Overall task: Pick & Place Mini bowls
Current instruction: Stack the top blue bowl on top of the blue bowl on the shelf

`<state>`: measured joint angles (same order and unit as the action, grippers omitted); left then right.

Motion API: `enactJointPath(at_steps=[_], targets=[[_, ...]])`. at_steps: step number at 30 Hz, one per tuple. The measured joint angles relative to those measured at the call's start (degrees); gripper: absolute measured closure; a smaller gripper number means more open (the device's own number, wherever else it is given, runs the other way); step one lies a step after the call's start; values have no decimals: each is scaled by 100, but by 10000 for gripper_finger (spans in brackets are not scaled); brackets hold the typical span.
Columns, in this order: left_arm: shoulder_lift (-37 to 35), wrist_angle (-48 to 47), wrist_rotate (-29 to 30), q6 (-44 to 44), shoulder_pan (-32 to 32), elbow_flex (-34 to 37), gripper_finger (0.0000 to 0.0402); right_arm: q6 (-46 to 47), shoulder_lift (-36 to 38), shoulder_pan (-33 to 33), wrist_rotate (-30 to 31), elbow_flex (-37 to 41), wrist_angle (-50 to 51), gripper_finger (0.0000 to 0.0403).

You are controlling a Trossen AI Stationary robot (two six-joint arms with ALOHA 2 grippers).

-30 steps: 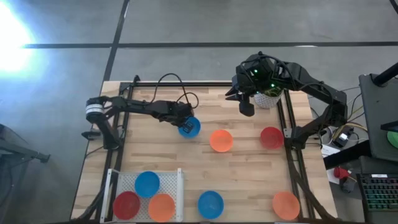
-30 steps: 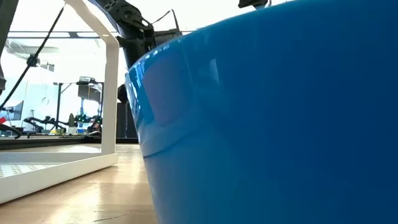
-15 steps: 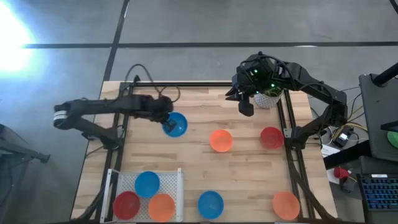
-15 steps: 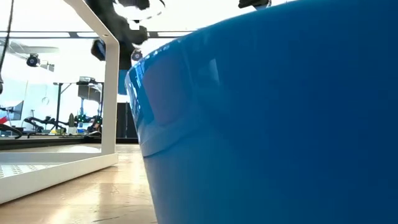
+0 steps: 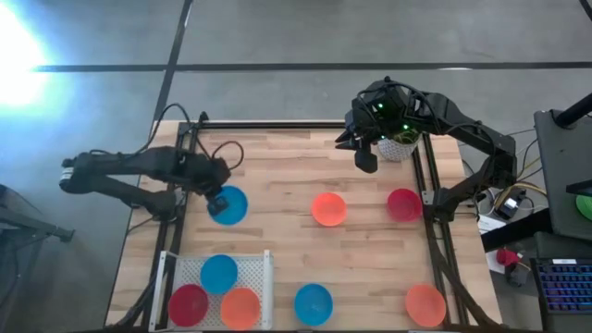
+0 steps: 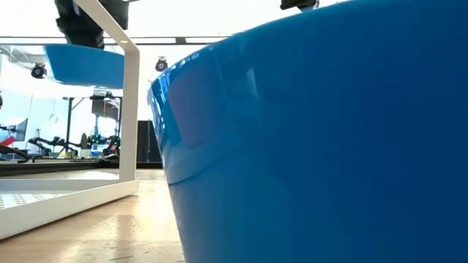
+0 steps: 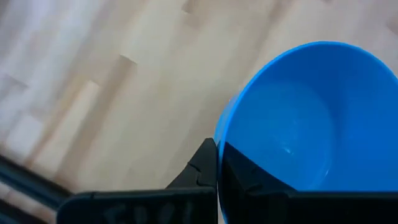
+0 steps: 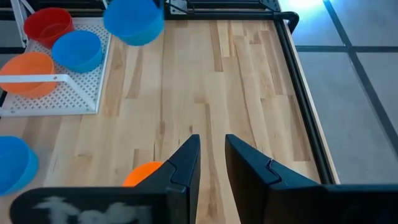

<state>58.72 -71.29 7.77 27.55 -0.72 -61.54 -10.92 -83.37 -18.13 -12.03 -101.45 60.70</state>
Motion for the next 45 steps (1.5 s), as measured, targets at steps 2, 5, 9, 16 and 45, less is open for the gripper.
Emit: enactJointPath(at_steps=[2,5,9,16,45], targets=[[-35,3,-172,12,236,93,401,1,0,0,0,0,-3,335],[-37,23,-294,18,649,275,401,2,0,0,0,0,-4,333],[-13,66,-349,45,1287,524,401,2,-2,0,0,0,-4,329],[2,601,-426,435,2287,885,401,1,-2,0,0,0,-4,333],[129,2554,-1467,1214,2945,2264,402,-281,-4,2,-820,0,55,330]])
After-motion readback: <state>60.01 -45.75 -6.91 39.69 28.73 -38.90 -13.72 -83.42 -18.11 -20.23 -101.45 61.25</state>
